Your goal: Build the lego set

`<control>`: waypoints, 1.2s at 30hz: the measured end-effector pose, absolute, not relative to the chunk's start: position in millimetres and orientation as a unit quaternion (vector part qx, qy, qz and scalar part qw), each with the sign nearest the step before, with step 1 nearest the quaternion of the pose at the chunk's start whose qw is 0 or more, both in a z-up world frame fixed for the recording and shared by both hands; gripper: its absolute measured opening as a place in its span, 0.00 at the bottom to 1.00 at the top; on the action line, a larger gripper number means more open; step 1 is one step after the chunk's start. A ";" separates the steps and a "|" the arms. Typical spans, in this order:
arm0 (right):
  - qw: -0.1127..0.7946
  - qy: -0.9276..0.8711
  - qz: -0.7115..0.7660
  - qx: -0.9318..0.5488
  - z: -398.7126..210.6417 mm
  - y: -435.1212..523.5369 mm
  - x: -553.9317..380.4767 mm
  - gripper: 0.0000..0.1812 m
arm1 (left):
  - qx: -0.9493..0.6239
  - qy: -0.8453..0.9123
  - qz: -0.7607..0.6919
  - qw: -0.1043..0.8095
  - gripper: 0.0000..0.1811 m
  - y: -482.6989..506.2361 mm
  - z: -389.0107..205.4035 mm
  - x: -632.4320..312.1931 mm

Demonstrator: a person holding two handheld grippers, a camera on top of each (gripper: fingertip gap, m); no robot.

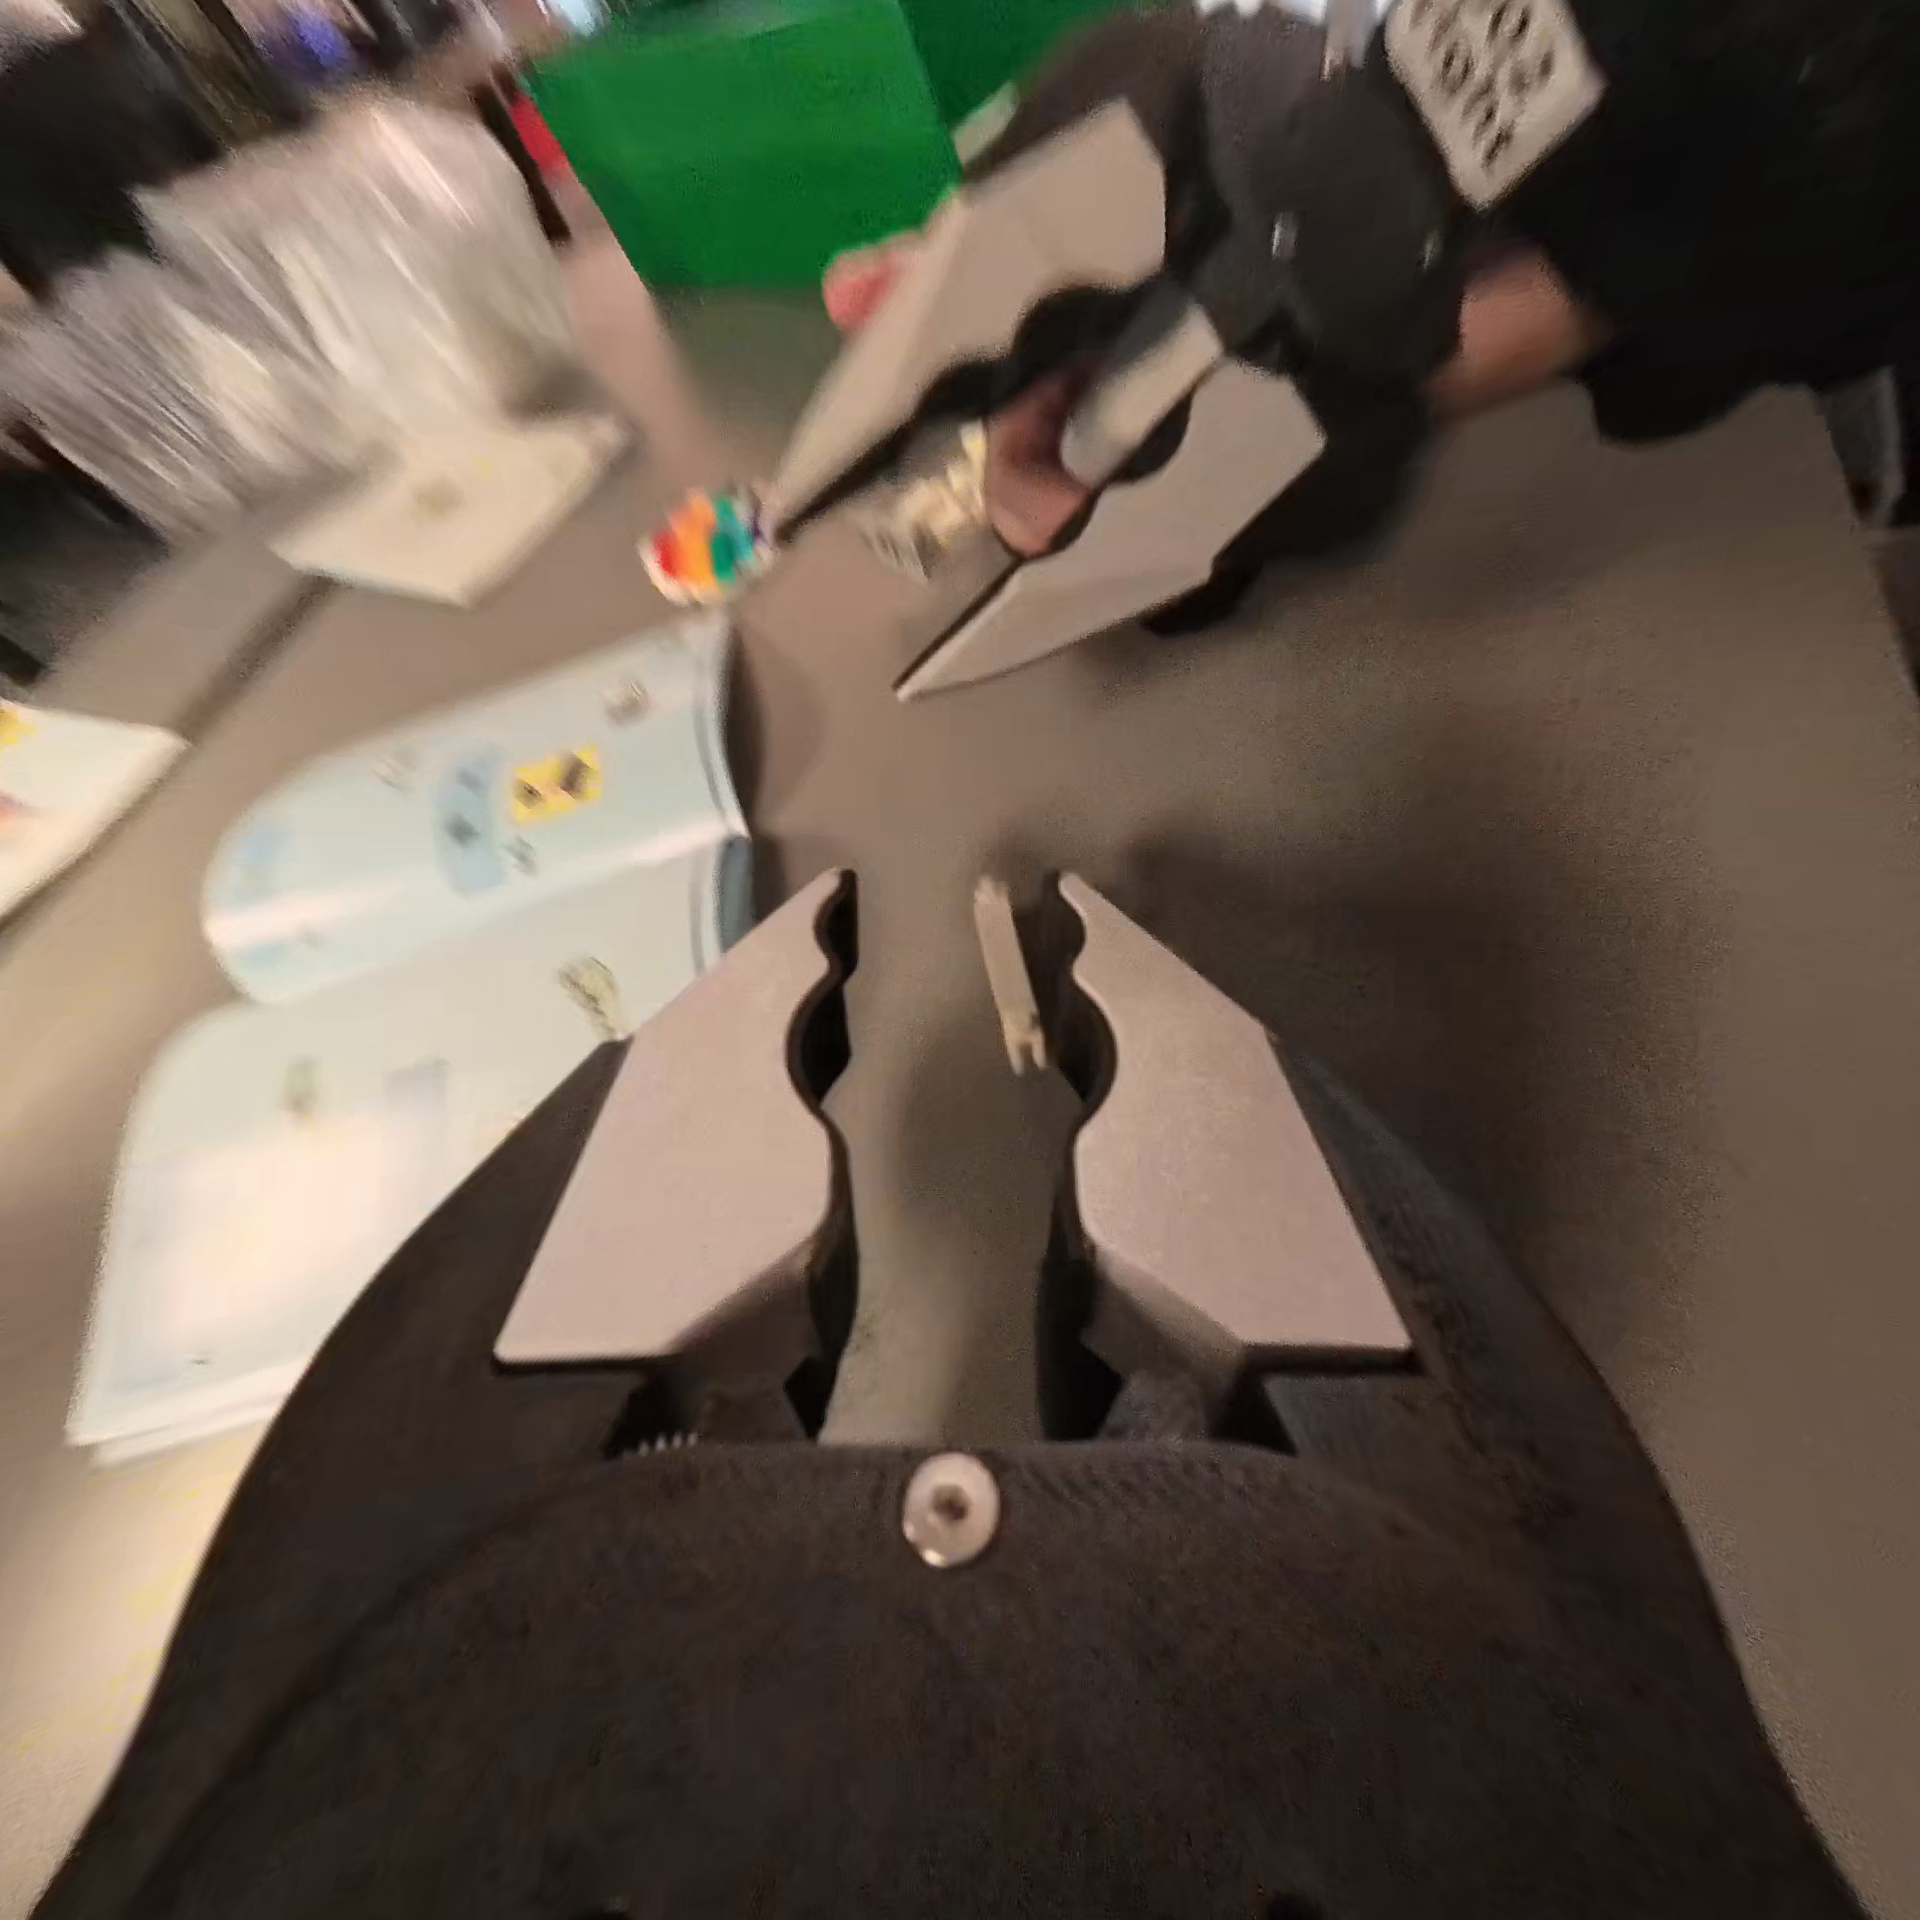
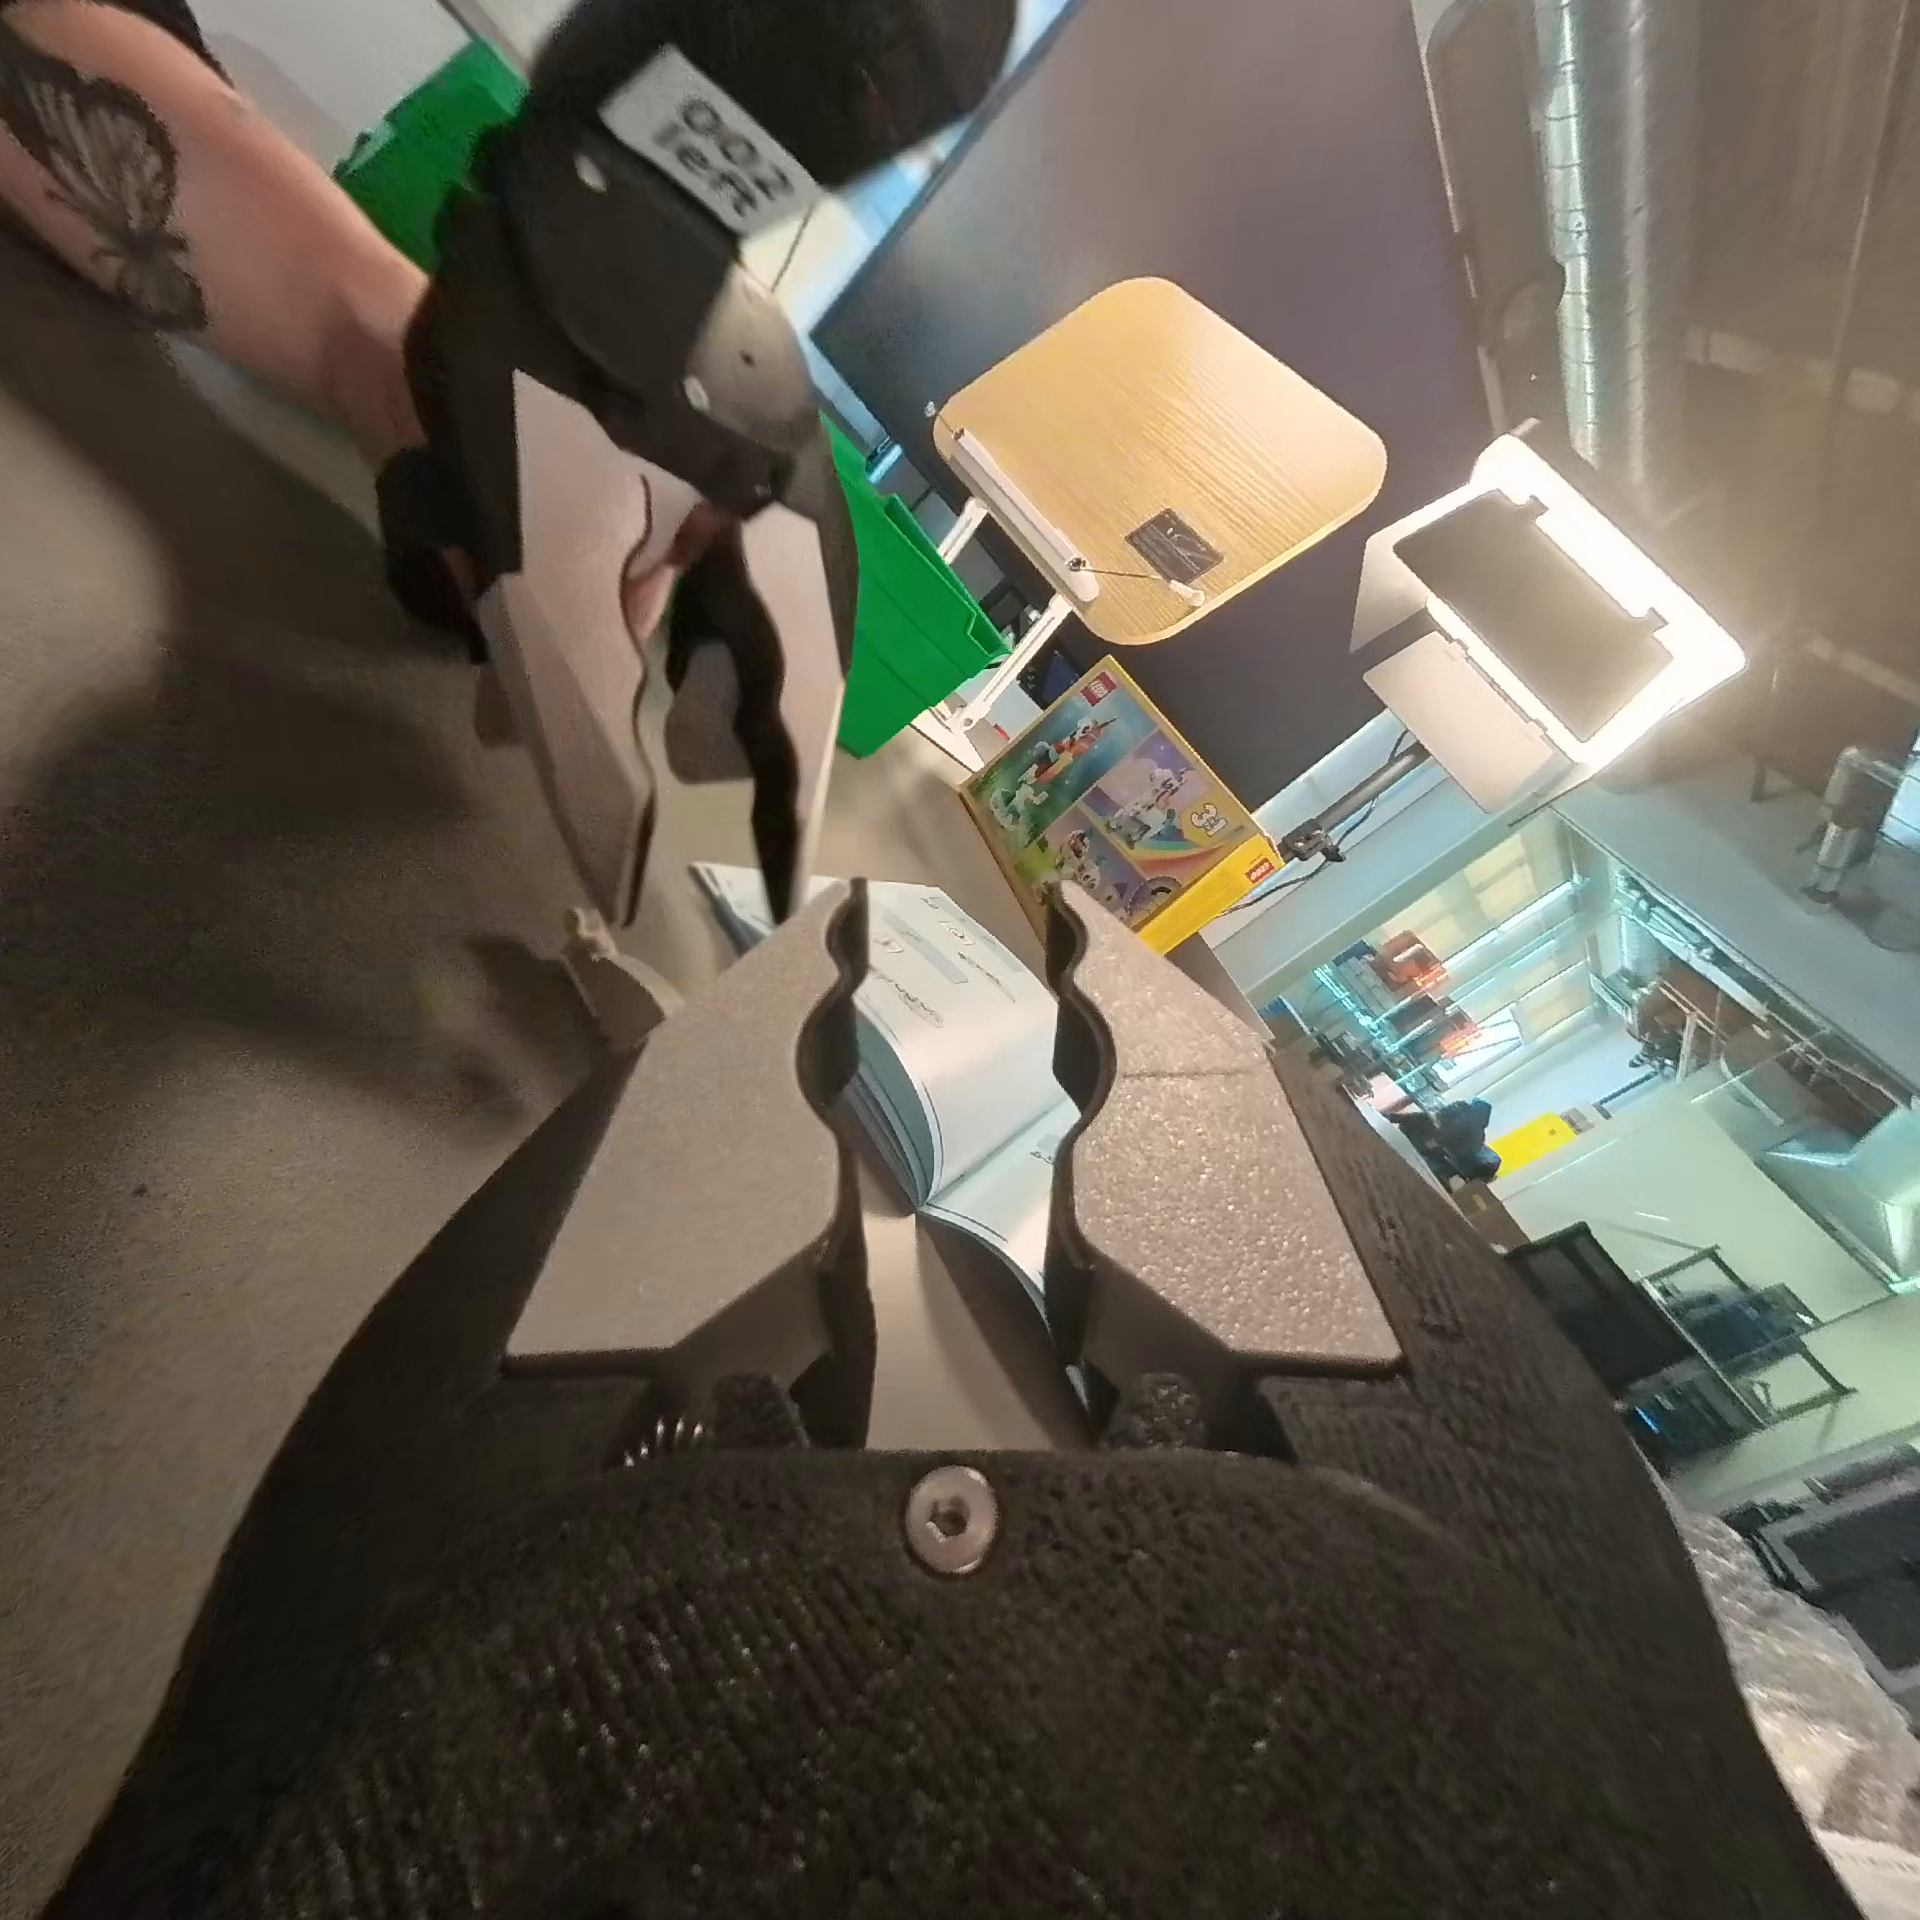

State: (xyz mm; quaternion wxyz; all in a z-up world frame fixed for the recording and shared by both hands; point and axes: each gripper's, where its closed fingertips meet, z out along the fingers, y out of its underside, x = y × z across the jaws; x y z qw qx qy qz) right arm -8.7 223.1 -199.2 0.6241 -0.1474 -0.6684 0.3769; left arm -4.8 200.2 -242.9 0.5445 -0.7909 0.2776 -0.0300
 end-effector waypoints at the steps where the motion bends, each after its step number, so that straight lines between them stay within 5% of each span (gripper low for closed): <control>1: 0.633 -0.662 0.371 -0.149 -197.1 225.9 -9.1 0.14 | -0.776 0.275 -0.014 0.567 0.19 200.7 -233.3 -6.9; 5: 0.672 -0.652 0.318 -0.152 -194.5 238.4 -12.2 0.00 | -0.743 0.242 0.035 0.624 0.19 202.0 -208.0 -24.0; 12: 0.677 -0.672 0.280 -0.105 -203.1 225.2 -10.3 0.00 | -0.646 0.114 0.092 0.749 0.18 186.5 -148.8 -66.8; 36: 0.695 -0.710 0.113 0.015 -236.0 203.8 -17.8 0.00 | -0.656 0.158 0.056 0.735 0.19 187.4 -147.7 -40.2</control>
